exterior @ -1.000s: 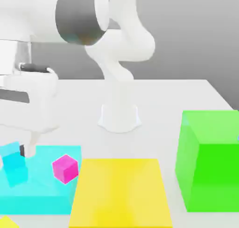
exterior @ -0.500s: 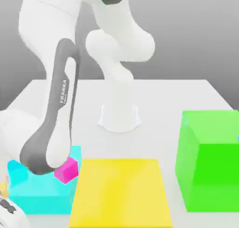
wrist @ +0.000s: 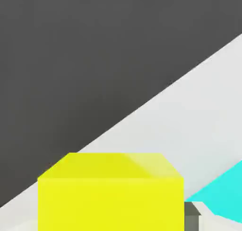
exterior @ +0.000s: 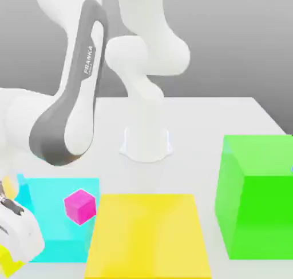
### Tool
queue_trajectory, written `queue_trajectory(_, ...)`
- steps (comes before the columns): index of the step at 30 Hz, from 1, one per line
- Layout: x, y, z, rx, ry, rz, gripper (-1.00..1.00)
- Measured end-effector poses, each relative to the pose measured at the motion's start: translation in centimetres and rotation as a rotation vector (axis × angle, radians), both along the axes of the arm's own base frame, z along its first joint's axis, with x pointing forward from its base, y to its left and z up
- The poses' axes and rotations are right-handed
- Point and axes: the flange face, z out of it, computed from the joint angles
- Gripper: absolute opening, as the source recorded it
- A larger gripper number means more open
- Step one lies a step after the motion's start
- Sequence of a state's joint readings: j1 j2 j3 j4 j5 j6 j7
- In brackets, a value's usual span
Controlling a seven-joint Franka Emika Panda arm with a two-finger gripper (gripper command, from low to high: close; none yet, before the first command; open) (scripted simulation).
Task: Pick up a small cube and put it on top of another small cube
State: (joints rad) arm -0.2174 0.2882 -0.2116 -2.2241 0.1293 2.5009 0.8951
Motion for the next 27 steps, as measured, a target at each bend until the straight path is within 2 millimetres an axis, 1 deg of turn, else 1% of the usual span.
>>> queue_trajectory(4,-2.8,2.4,2.8,0.004,-0.001,-0.01,-1.0)
queue_trajectory(7,-5.1,4.4,4.5,0.004,0.0,-0.014,-1.0)
queue_trajectory(13,-10.3,7.8,6.9,-0.009,0.004,-0.027,-1.0)
queue_trajectory(14,-10.7,8.1,6.5,-0.011,0.004,-0.029,-1.0)
queue_trajectory(15,-10.9,8.2,5.5,-0.013,0.004,-0.029,-1.0)
queue_trajectory(18,-11.1,8.4,1.8,-0.014,0.005,-0.03,-1.0)
queue_trajectory(19,-11.2,8.4,1.0,-0.015,0.005,-0.029,1.0)
queue_trajectory(24,-11.2,8.4,1.0,-0.015,0.005,-0.029,1.0)
queue_trajectory(25,-11.2,8.4,0.6,-0.015,0.006,-0.029,1.0)
queue_trajectory(26,-11.2,8.4,1.1,-0.016,0.006,-0.03,1.0)
queue_trajectory(27,-11.2,8.4,2.0,-0.016,0.006,-0.03,1.0)
